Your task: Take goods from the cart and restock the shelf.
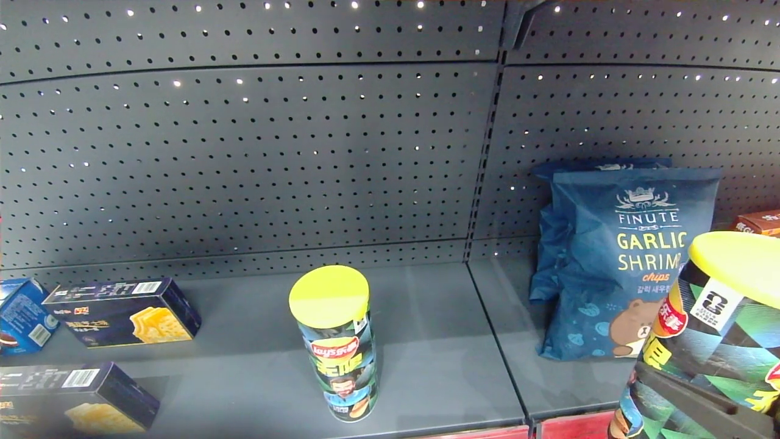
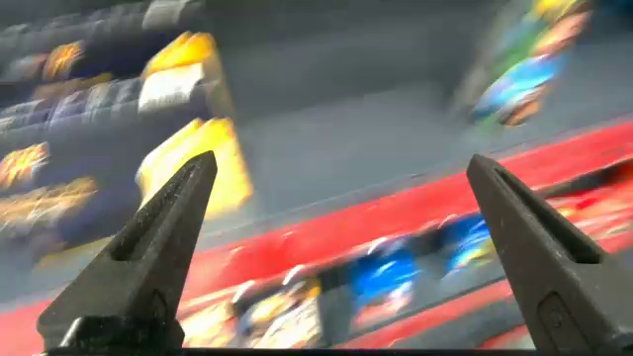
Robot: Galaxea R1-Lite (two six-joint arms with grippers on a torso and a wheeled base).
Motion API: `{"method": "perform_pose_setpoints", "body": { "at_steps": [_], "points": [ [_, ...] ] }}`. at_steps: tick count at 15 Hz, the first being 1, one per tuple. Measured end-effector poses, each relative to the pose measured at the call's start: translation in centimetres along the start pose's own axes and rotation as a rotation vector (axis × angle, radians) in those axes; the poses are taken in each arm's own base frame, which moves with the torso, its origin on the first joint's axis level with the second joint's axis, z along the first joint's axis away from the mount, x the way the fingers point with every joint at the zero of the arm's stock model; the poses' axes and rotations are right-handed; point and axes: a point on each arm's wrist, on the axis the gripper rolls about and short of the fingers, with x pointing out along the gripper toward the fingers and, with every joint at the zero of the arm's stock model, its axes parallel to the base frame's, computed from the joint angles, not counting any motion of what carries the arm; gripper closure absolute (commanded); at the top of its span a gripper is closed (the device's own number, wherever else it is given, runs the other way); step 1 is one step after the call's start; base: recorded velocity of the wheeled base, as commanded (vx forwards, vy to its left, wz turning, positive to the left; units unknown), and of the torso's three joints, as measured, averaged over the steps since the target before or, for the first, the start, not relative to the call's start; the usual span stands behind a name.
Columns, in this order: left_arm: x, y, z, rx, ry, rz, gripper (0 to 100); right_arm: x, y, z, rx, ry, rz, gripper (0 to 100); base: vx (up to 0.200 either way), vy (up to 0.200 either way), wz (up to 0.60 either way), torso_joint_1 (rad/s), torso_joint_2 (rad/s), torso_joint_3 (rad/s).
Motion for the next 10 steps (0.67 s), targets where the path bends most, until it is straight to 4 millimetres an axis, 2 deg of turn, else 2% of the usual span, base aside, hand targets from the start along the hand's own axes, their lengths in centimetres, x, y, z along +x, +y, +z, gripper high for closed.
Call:
{"method": "perform_pose_setpoints", "body": {
  "at_steps": [2, 10],
  "points": [
    [0.01, 0.1, -0.44, -0.014, 0.027, 0.056, 0, -0.14, -0.01, 0.06, -0.001, -0.006, -0.001, 100, 0.0, 0.0, 0.0, 0.0, 0.0, 0.0],
    [0.02, -0.02, -0.54, -0.035, 0.025, 0.001, 0, -0.05, 0.05, 0.31, -0.002, -0.014, 0.011, 100, 0.0, 0.0, 0.0, 0.0, 0.0, 0.0]
  ]
}}
